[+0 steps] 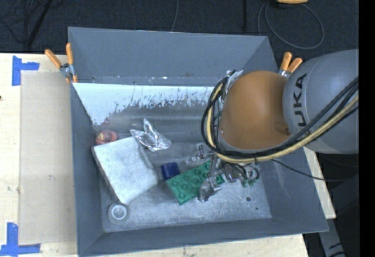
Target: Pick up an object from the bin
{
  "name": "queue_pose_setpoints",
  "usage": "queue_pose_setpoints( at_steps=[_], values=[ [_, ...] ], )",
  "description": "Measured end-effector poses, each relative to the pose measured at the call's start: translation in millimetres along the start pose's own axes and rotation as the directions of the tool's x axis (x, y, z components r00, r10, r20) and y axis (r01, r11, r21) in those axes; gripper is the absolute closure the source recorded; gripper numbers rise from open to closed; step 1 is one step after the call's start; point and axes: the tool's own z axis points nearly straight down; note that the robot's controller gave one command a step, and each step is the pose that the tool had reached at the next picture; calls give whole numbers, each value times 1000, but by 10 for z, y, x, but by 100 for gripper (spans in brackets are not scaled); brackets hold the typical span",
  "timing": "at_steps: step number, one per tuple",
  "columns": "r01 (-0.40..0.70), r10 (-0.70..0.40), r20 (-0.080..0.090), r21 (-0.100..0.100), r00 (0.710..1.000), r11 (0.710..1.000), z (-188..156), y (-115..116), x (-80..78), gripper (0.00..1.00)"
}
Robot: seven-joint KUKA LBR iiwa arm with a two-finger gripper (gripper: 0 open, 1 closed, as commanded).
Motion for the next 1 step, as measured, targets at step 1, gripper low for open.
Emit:
queue_pose_setpoints(
  at_steps=[1],
  values=[
    [-18,18,3,0,1000,1000,-947,29,100,100]
  ],
)
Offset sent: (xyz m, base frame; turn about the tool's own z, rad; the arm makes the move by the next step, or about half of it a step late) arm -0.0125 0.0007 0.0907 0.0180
